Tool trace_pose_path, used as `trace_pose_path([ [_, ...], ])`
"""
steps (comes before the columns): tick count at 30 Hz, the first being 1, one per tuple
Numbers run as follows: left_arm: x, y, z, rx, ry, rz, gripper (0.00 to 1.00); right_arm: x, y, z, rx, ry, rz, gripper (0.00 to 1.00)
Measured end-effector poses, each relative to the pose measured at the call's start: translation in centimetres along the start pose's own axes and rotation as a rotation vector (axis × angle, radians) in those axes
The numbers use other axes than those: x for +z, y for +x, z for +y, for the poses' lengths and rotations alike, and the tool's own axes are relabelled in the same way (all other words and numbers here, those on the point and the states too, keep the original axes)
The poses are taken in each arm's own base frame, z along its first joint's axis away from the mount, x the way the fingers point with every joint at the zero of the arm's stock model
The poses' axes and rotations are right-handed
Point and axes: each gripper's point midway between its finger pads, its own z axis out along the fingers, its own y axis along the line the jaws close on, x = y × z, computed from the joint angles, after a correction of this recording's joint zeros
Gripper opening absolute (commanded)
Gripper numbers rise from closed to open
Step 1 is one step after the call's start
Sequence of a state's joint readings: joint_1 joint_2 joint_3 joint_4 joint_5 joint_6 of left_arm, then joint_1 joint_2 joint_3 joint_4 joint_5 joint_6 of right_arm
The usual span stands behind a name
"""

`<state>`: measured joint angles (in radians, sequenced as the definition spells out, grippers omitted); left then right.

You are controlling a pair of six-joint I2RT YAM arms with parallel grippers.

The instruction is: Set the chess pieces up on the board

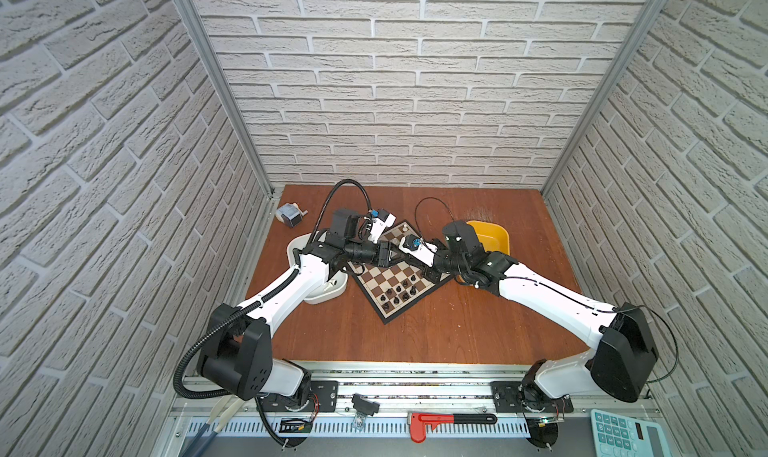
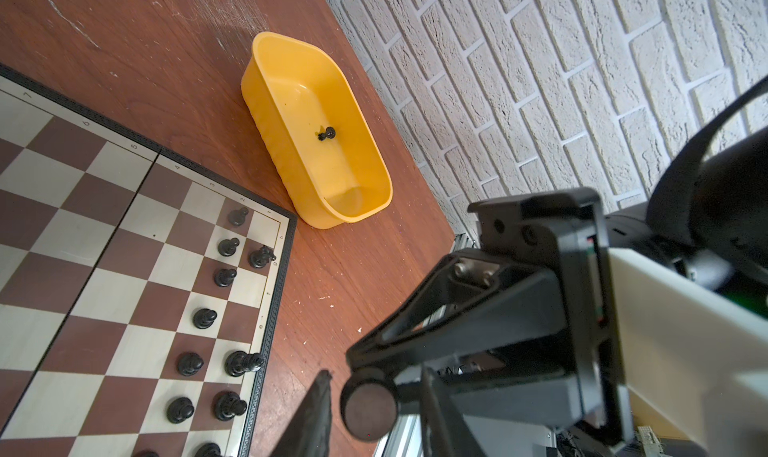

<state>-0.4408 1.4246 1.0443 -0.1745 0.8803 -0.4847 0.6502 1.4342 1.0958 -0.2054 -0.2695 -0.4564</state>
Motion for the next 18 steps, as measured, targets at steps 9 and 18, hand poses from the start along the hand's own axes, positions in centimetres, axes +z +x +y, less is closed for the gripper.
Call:
trace_pose_path([
  [9,0.25,0.11,0.28,-0.031,0.002,0.007,0.22,0.00,0.06,-0.04,0.005,0.003,0.003,0.06],
  [18,0.32,-0.22,0.24,-0.062,0.008,-0.007,0.00,-0.01,0.06,-0.29,0.012,0.016,0.004,0.13],
])
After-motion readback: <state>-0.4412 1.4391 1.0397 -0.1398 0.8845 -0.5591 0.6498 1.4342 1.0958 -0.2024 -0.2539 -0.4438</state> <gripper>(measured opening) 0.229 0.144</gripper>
